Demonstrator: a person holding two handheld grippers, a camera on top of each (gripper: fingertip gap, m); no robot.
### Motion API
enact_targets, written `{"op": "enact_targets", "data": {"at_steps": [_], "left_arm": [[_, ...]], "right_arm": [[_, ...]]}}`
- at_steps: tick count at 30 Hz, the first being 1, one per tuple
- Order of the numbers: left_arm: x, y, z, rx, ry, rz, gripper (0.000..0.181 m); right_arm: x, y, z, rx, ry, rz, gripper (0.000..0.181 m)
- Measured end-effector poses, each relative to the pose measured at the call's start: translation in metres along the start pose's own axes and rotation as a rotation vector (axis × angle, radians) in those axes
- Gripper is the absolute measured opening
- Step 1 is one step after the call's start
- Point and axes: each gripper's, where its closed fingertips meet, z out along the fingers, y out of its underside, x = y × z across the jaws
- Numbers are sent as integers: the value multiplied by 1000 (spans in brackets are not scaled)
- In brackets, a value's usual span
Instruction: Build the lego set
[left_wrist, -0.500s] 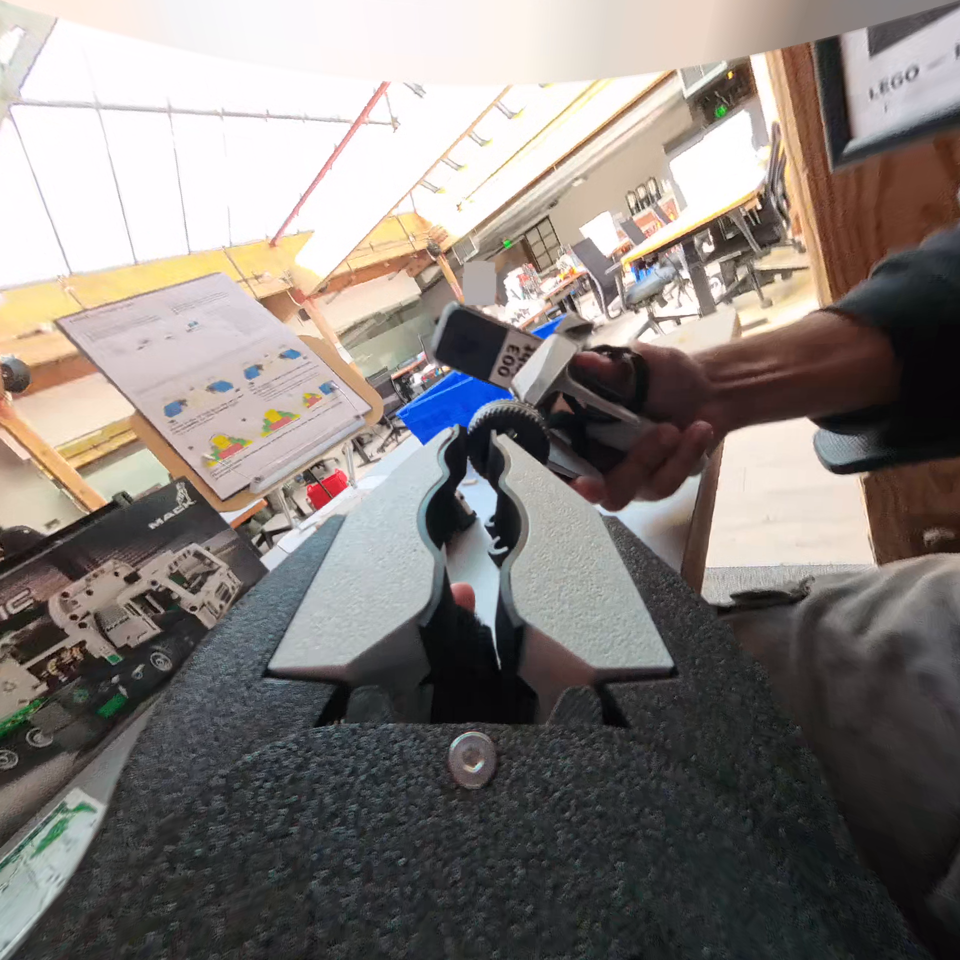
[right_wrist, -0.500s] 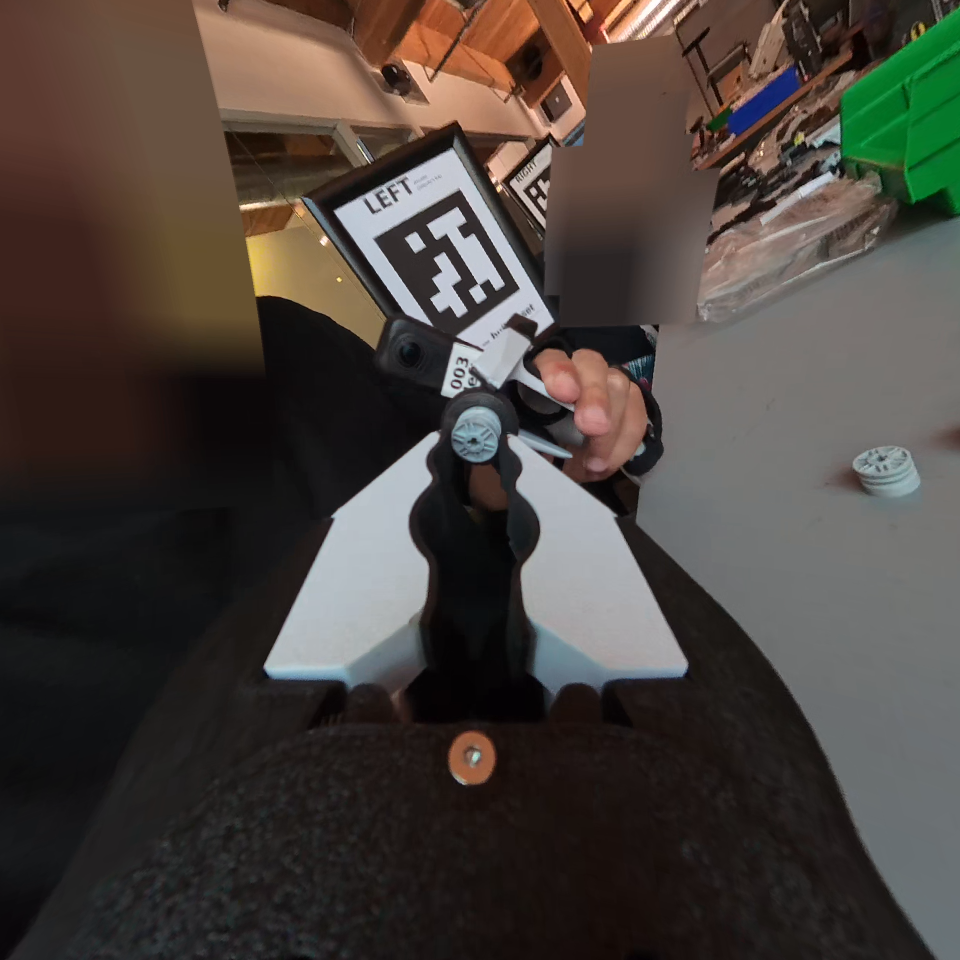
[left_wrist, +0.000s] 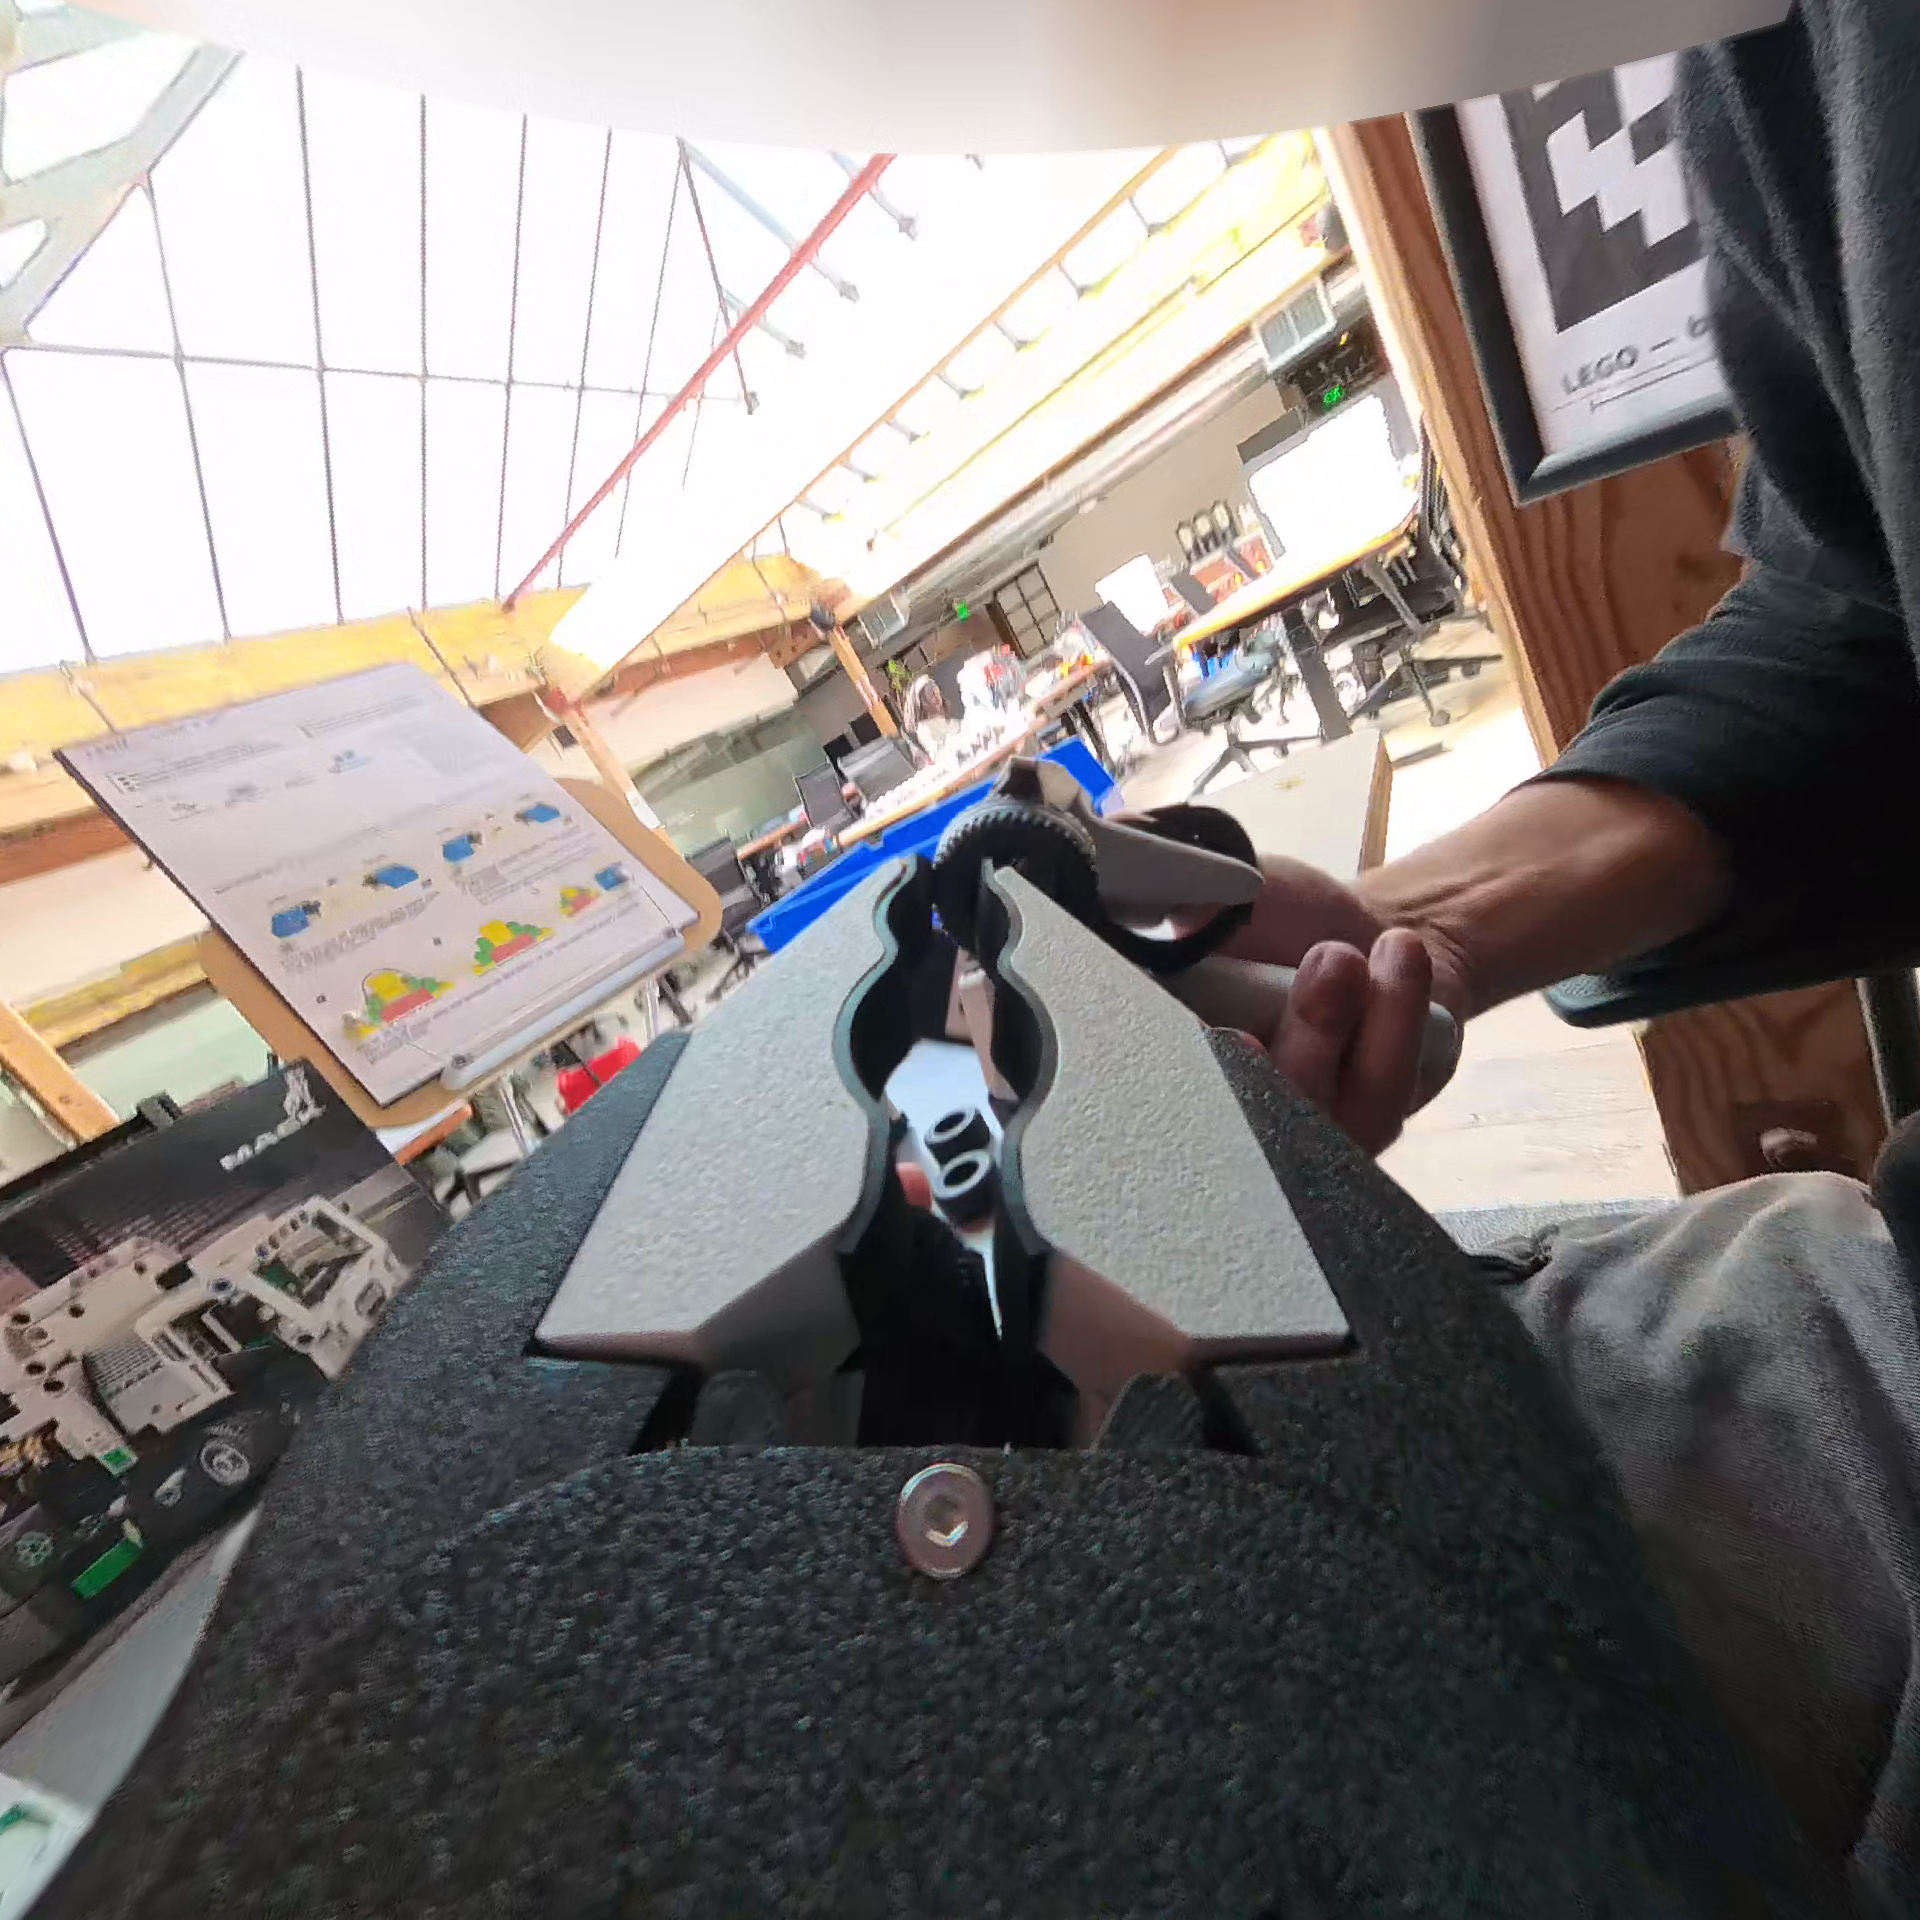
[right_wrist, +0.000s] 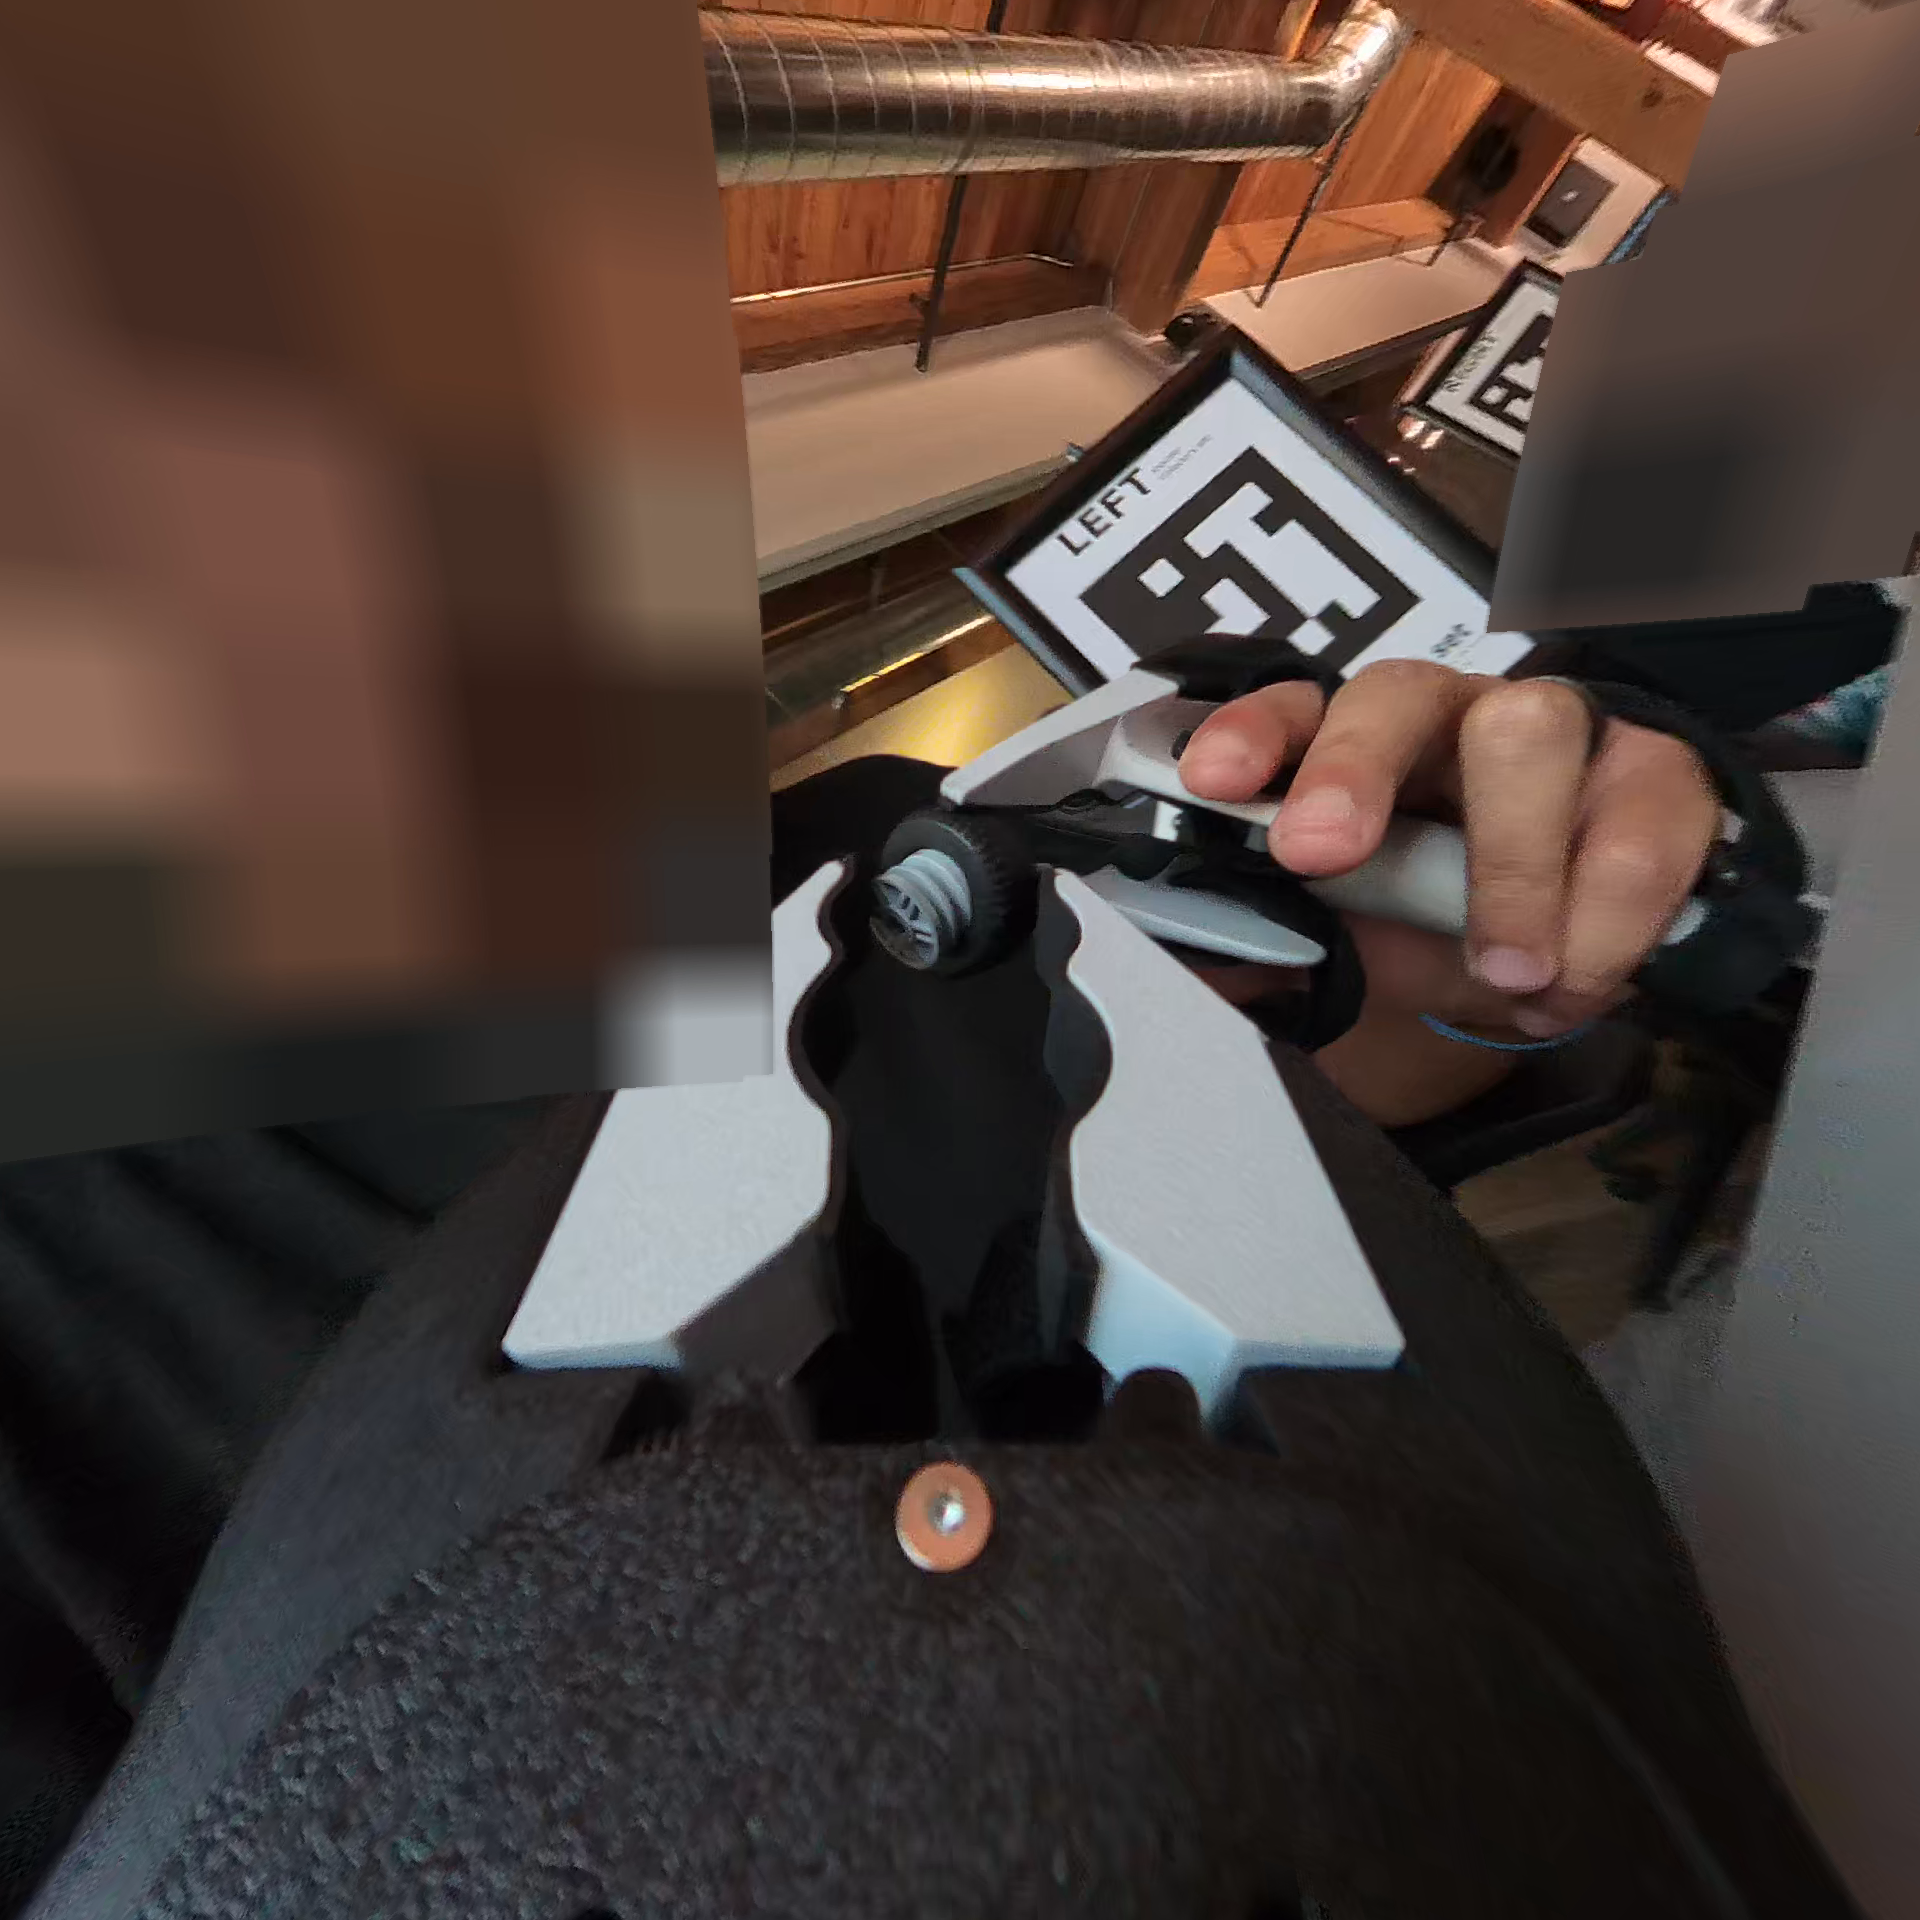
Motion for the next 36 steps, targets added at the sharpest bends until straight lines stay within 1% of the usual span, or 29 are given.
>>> {"op": "enact_targets", "data": {"at_steps": [1,3,5,6,7,8,9,10,11,12,14,16,18,20,21,24,25,27,29,31,33,35,36], "left_arm": [[-2,3,1,-36,-4,-8,6],[-7,16,1,-149,-19,4,8],[-14,34,-4,-279,-18,4,15],[-17,43,-8,-326,-14,-43,16],[-19,49,-10,-349,2,-139,20],[-20,52,-9,-347,29,-274,26],[-20,51,-7,-332,59,-410,33],[-18,49,-4,-315,99,-524,40],[-16,50,-2,-323,125,-601,41],[-19,56,0,-351,113,-644,41],[-19,61,3,-370,117,-711,41],[-12,64,3,-404,145,-768,41],[-4,70,3,-459,158,-735,36],[-4,78,1,-519,121,-671,24],[-5,81,0,-540,109,-629,23],[-5,81,0,-551,100,-545,21],[-6,81,-1,-548,100,-527,13],[-7,81,-2,-533,107,-543,13],[-7,81,-2,-501,122,-602,13],[-7,78,-3,-456,143,-701,13],[-13,68,-2,-358,162,-876,12],[-21,56,-1,-214,190,-1088,12],[-23,51,-1,-157,208,-1166,12]], "right_arm": [[3,-3,-3,-1,61,-45,31],[11,-11,-12,-11,220,-157,32],[23,-25,-30,-28,480,-379,31],[26,-32,-41,-52,618,-509,31],[31,-36,-50,-108,765,-652,31],[37,-39,-59,-185,919,-796,31],[40,-38,-61,-264,1014,-905,31],[43,-38,-63,-336,1101,-991,31],[48,-36,-66,-419,1190,-1084,31],[52,-34,-68,-501,1259,-1162,32],[57,-32,-66,-578,1342,-1260,32],[62,-30,-68,-634,1396,-1279,32],[67,-29,-70,-673,1423,-1281,32],[72,-27,-73,-714,1449,-1277,32],[73,-27,-73,-730,1457,-1279,32],[74,-25,-72,-722,1451,-1246,32],[75,-24,-71,-708,1435,-1213,32],[75,-23,-69,-672,1389,-1163,32],[73,-23,-67,-609,1322,-1112,32],[68,-21,-63,-540,1222,-1064,34],[57,-23,-58,-422,1081,-1006,34],[46,-25,-52,-296,917,-857,34],[42,-26,-49,-244,850,-800,33]]}}
